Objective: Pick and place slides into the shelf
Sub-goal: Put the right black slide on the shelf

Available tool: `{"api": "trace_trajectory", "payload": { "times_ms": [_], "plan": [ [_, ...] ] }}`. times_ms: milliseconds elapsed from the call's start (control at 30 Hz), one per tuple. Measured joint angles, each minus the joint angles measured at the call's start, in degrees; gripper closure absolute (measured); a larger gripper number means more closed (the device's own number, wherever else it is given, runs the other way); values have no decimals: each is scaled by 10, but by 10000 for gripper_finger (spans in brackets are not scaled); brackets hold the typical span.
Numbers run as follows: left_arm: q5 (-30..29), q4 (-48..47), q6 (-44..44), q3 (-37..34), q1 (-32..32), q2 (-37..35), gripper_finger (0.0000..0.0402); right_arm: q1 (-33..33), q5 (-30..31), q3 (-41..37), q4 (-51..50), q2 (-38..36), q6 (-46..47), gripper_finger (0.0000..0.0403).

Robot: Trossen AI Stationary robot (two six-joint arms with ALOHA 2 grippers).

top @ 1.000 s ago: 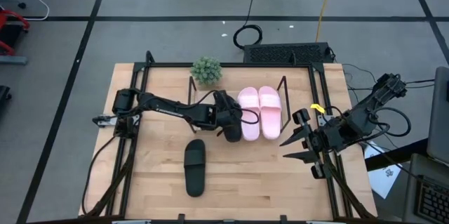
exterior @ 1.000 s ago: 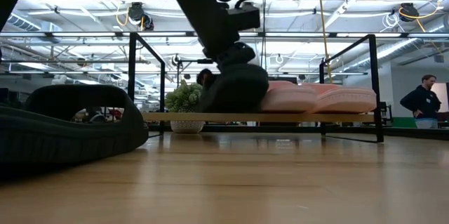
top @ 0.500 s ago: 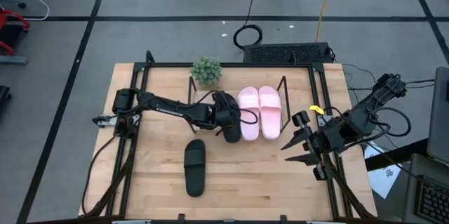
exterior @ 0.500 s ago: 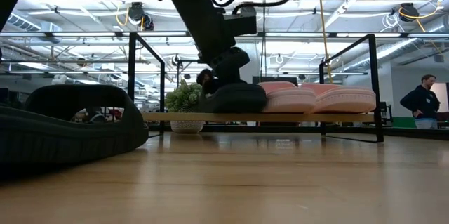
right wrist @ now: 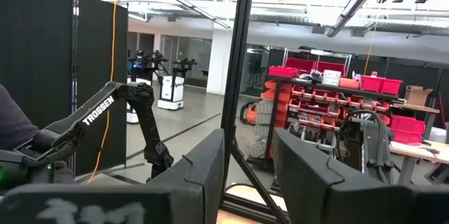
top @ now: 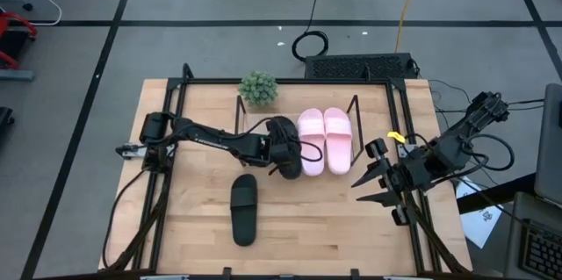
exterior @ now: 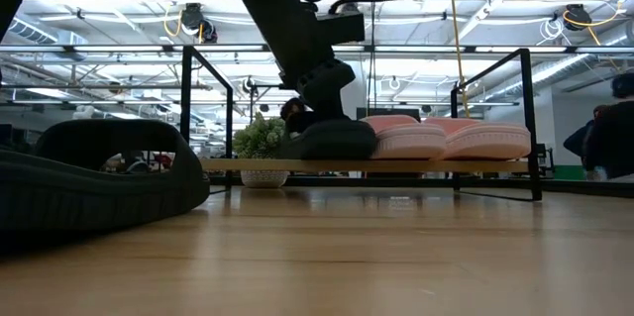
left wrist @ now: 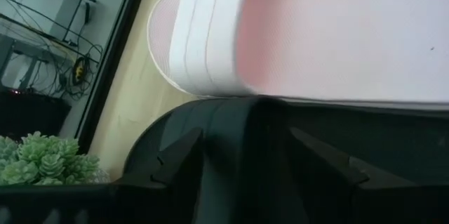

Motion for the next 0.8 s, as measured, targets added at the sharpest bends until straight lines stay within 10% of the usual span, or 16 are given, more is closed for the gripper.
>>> {"api": "trace_trajectory", "payload": {
  "times_ms": [500,800],
  "plan": [
    [-18,-52,-25,54,-27,0,202,0,0,0,0,0,7,292],
    [-12,-265,-206,114,-54,0,202,0,0,0,0,0,11,292]
  ]
}}
